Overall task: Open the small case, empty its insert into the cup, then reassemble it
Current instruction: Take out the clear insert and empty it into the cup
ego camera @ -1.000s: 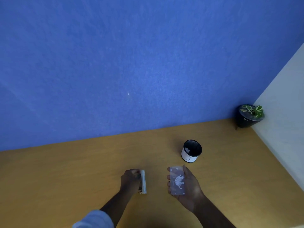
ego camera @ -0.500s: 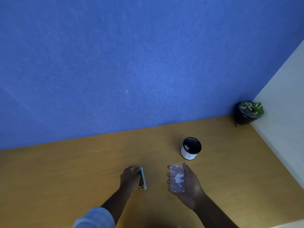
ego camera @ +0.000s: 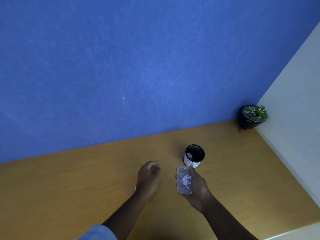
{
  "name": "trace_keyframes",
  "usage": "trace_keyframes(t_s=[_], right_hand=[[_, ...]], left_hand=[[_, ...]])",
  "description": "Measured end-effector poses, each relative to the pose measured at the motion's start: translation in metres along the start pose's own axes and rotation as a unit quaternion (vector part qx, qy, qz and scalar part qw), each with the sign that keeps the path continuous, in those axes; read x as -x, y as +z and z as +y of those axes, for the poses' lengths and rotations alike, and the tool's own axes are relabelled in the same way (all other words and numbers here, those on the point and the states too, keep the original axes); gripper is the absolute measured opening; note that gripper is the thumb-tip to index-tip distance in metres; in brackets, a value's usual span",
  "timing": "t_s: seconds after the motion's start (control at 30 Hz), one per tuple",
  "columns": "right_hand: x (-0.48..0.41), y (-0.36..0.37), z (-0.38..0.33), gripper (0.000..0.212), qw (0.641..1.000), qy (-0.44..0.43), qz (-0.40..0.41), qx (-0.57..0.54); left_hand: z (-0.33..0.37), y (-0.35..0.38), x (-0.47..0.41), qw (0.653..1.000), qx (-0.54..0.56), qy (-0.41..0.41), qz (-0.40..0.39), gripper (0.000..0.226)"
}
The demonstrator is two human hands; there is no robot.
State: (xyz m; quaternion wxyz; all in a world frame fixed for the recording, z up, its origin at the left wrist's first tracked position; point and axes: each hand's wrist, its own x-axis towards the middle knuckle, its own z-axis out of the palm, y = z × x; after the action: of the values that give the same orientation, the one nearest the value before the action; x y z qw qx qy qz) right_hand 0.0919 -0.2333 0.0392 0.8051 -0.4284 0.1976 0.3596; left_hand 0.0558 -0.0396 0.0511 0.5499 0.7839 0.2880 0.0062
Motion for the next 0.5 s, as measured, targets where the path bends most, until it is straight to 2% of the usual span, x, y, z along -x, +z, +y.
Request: trace_keyframes(t_s=[0.1,0.17,0.37,0.5], right_hand=[[-0.005,0.001,-0.015,0.051,0.999,-0.035,0.002,-0.003],[-0.010,0.002,-0.025,0.051,0.996,-0.060,0.048,0.036],[-0.020,0.007,-0.058,0.056,0.982,-0.084,0.121,0.121],[-0.019,0.008,-0.079,0.042,0.960,-0.134,0.148,0.195]], left_hand=[[0.025,0.021,-0.001,0.991,0.019,-0.028,-0.131,0.017],[0.037,0.035,-0.003,0.985,0.029,-0.037,-0.166,0.019],[0.067,0.060,-0.023,0.984,0.021,-0.041,-0.175,0.017],[0.081,0.069,-0.042,0.984,0.016,-0.041,-0.173,0.015]])
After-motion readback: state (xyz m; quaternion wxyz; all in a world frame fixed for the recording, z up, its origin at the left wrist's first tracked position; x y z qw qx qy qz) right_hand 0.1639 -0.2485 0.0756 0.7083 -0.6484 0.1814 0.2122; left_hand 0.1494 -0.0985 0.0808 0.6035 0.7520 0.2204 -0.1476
